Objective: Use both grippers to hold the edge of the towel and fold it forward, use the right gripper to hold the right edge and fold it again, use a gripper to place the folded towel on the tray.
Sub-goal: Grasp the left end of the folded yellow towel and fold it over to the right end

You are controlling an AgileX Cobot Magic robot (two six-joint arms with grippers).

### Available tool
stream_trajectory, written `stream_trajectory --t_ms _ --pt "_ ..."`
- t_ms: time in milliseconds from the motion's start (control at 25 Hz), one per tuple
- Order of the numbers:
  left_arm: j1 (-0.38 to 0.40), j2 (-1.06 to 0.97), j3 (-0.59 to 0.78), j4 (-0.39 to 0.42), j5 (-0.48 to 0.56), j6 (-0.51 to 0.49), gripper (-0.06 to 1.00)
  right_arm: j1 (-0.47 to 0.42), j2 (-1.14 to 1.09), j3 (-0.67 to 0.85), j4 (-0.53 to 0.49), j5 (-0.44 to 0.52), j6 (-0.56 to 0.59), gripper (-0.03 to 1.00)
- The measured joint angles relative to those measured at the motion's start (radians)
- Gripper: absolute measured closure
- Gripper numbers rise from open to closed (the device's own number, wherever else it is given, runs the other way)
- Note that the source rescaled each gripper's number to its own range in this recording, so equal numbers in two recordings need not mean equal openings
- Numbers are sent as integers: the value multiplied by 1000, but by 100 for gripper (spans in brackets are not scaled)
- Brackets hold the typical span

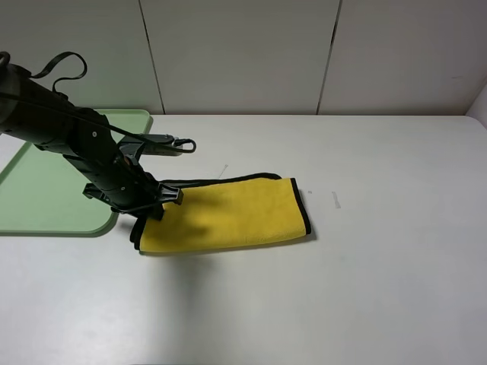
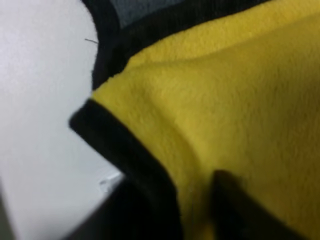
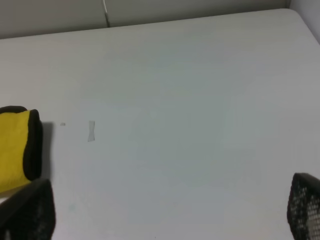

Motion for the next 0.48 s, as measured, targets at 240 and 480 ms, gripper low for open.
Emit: stream_trajectory --t_ms 240,480 --pt "0 0 0 1 -3 12 12 0 0 0 0 0 0 -3" --pt "0 0 0 1 -18 13 9 0 0 0 0 0 0 -3"
